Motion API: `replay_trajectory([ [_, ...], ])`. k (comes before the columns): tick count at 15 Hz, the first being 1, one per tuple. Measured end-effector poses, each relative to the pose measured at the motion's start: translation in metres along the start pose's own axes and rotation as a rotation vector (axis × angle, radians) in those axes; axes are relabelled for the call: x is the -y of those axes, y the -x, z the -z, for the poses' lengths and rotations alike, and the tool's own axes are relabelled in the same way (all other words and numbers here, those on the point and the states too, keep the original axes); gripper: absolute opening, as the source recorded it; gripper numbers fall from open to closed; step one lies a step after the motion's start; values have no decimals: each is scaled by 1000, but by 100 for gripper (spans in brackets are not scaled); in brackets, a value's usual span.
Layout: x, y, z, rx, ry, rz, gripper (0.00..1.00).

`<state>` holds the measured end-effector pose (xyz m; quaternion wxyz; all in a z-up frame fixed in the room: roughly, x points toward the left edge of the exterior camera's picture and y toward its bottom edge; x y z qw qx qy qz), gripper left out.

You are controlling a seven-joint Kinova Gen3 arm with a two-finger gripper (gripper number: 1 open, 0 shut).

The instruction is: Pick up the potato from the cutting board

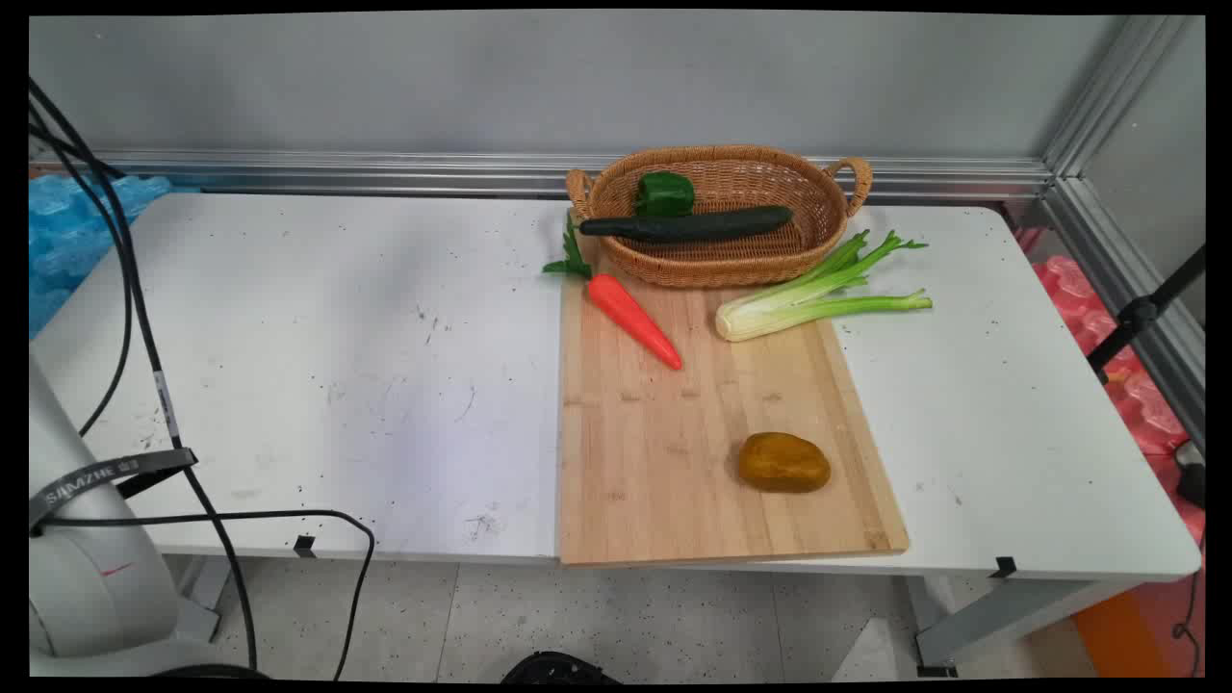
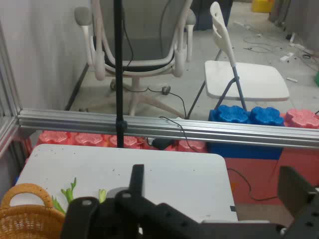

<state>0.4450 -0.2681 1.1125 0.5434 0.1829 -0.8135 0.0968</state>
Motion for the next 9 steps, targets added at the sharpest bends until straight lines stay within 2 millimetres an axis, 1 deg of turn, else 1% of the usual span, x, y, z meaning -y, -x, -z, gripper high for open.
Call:
replay_trajectory([
  [5, -8, 13, -8, 72, 33, -36, 100],
  [8, -12, 30, -21, 152, 51, -49, 100],
  [9, -14, 37, -28, 183, 60, -54, 100],
])
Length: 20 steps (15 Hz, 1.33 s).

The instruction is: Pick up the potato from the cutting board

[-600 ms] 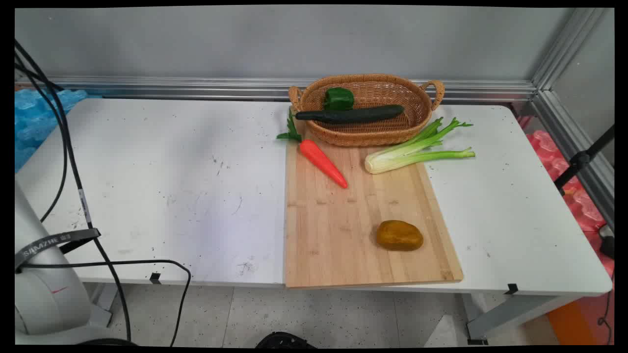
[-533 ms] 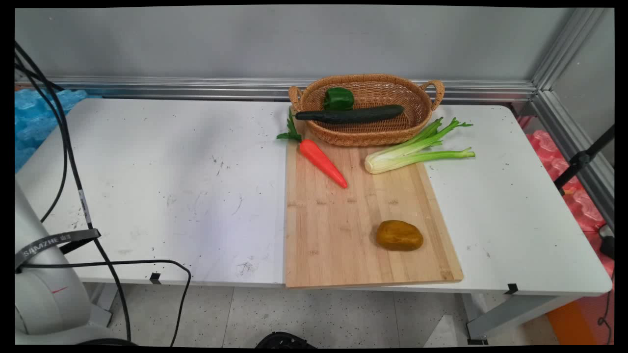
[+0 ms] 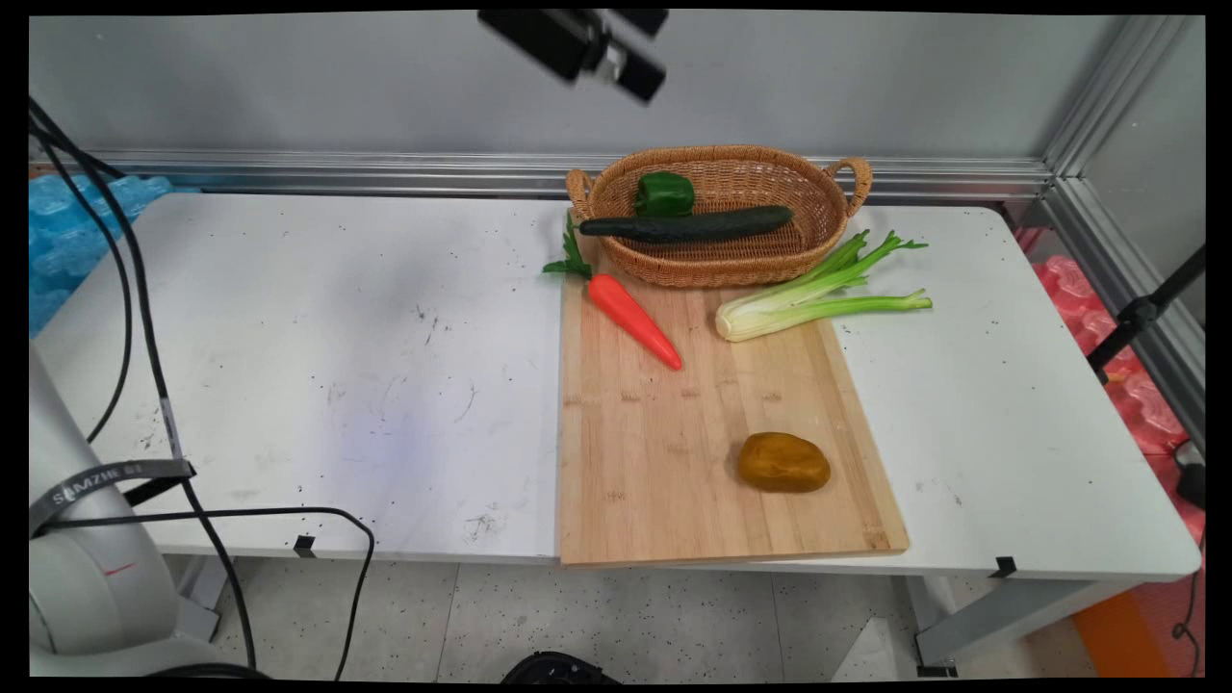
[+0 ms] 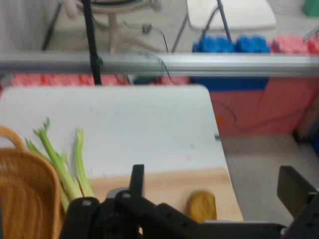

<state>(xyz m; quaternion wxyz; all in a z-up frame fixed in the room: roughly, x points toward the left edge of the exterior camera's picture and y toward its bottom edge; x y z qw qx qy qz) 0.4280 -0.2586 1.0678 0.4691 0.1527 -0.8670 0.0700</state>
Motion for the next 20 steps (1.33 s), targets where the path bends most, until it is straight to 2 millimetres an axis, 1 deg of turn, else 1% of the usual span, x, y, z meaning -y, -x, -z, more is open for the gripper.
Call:
replay_trajectory([
  [6, -4, 21, -39, 97, 33, -2, 100],
  [8, -8, 31, -62, 141, 47, 2, 100],
  [11, -14, 41, -87, 181, 58, 10, 100],
  [16, -26, 62, -146, 260, 72, 16, 100],
  [20, -32, 78, -190, 321, 71, 12, 100],
])
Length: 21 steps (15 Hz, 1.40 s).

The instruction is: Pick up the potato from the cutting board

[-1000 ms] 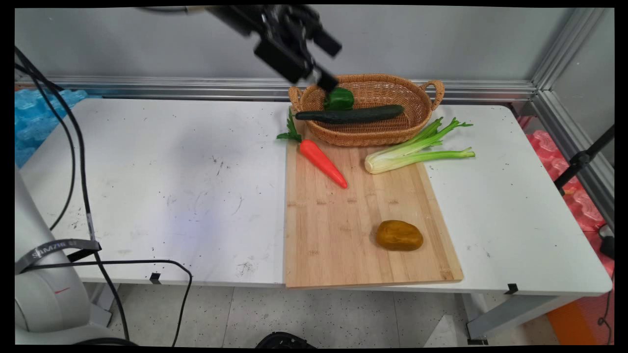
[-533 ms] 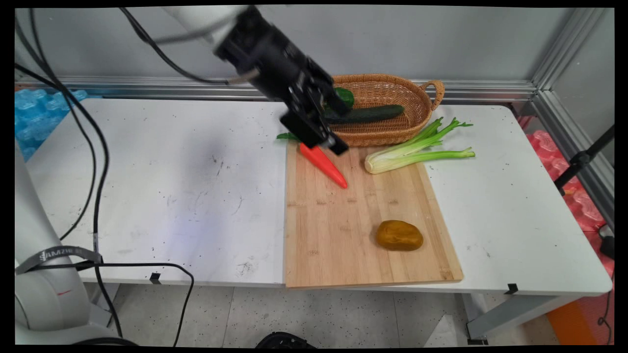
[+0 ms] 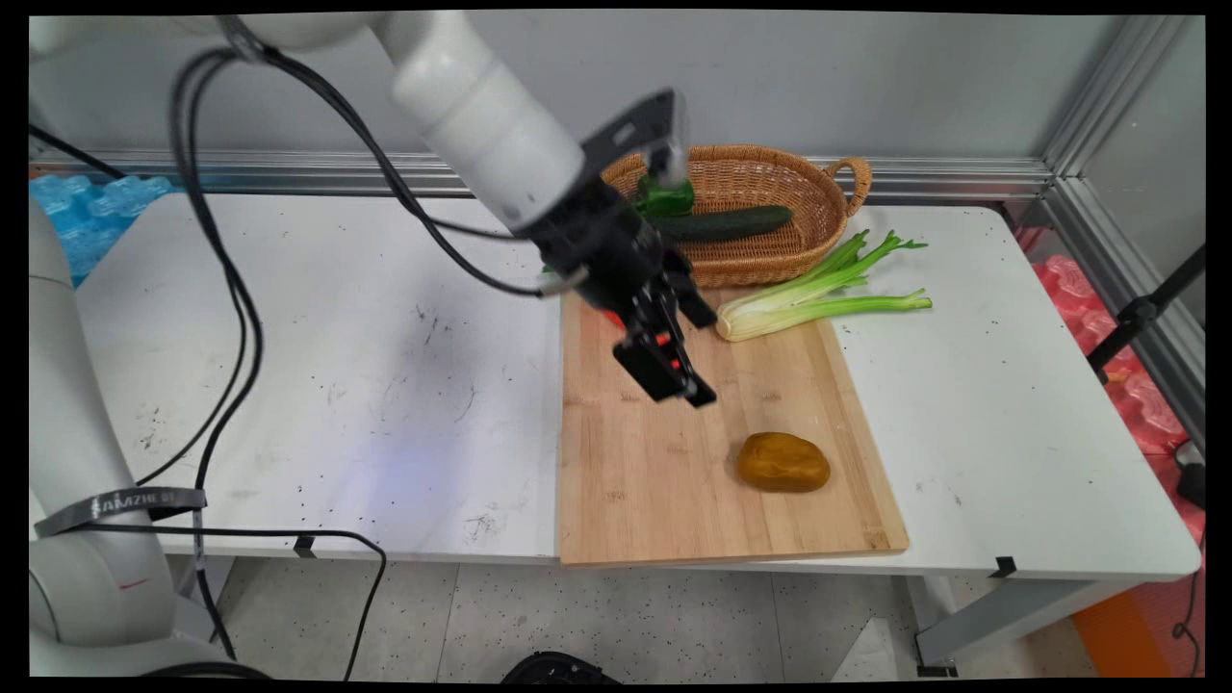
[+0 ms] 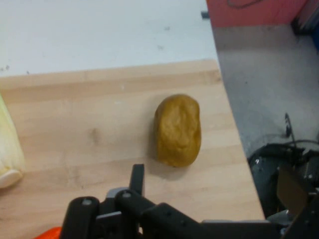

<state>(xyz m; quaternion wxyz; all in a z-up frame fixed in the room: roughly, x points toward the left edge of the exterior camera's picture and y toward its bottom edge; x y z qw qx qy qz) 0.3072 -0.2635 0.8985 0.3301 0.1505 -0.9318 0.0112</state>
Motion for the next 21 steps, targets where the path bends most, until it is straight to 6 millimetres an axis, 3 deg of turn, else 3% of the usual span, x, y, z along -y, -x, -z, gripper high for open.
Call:
replay_trajectory([
  [5, -1, 1, -49, 60, -3, -7, 100],
  [12, 3, -4, -99, 106, -10, -21, 100],
  [21, 10, -15, -145, 133, -6, -48, 100],
])
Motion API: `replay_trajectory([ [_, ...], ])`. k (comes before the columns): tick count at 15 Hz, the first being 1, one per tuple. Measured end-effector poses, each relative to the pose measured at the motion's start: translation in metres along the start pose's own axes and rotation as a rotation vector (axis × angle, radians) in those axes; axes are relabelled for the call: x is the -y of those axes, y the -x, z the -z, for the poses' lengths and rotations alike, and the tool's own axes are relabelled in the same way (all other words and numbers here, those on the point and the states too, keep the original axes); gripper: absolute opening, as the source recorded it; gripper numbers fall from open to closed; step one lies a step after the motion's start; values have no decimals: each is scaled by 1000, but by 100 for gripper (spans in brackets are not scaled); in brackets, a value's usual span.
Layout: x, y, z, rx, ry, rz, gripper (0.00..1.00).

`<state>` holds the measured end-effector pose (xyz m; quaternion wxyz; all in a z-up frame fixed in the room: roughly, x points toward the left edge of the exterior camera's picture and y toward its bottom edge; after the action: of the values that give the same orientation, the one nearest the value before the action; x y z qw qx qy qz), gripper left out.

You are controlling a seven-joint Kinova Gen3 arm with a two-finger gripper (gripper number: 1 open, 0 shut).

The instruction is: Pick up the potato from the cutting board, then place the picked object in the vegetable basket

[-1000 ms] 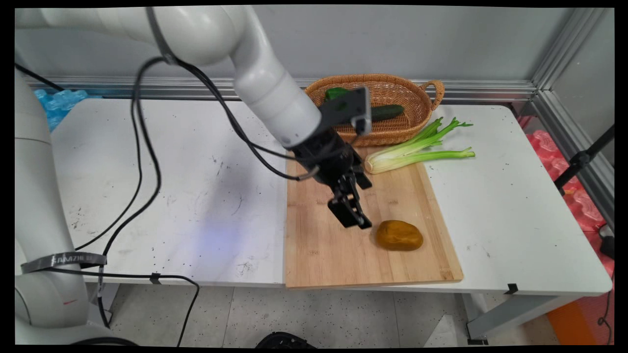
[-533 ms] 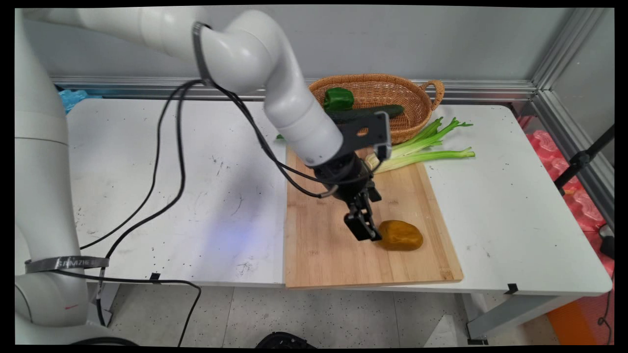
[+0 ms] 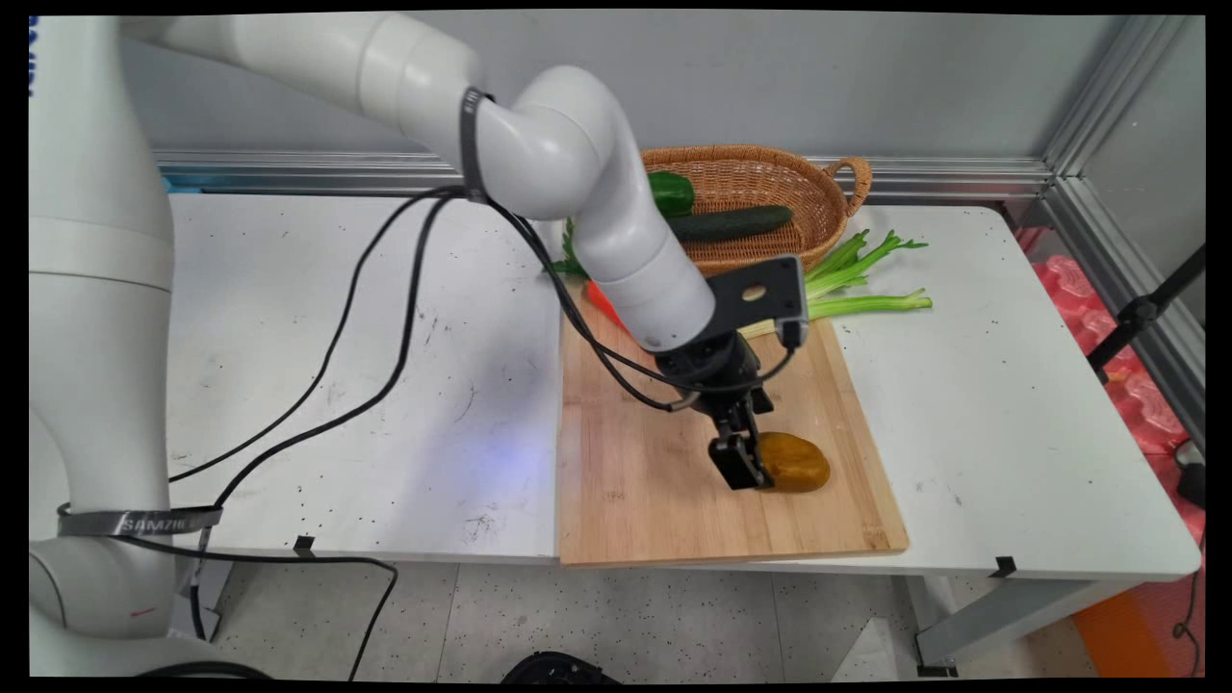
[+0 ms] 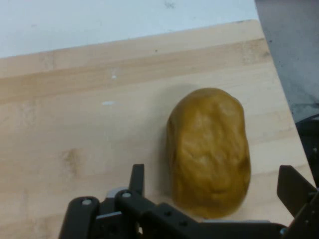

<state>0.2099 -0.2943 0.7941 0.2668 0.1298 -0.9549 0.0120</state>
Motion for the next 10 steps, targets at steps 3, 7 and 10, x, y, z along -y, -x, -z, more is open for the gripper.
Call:
replay_trajectory([
  [3, 2, -5, -14, 9, 0, -10, 100],
  [7, 3, -9, -26, 17, 3, -25, 0],
  [10, 3, -12, -29, 18, 8, -49, 0],
])
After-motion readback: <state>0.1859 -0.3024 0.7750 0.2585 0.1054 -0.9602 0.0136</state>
